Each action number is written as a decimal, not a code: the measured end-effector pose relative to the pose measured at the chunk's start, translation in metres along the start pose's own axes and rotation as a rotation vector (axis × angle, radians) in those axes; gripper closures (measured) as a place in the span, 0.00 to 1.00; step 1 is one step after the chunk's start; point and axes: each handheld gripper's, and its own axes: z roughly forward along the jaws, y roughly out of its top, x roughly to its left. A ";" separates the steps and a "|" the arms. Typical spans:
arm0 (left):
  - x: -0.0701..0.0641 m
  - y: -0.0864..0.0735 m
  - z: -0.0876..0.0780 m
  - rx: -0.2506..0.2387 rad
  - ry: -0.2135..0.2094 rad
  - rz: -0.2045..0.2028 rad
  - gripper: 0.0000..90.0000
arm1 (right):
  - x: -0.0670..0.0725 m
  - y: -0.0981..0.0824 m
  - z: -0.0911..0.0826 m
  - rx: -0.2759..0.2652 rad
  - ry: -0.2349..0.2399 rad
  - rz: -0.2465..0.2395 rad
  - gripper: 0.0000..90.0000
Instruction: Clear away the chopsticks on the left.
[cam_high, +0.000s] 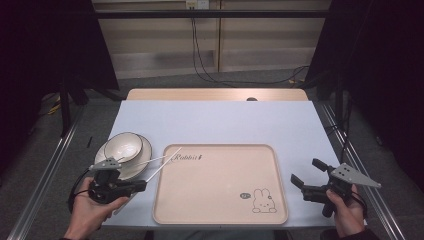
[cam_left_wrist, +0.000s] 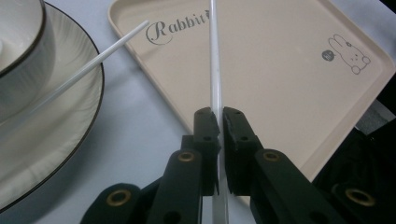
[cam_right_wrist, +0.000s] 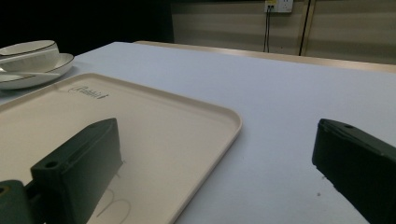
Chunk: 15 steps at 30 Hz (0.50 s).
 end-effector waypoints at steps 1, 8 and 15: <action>-0.001 0.001 0.002 -0.004 0.007 -0.010 0.94 | 0.000 0.000 0.000 0.002 0.003 0.000 0.01; -0.015 0.006 0.013 -0.038 0.075 -0.058 0.94 | 0.001 0.000 0.000 0.002 0.001 -0.003 0.01; -0.024 0.013 0.029 -0.040 0.142 -0.117 0.94 | 0.001 0.000 0.000 0.000 -0.002 -0.001 0.01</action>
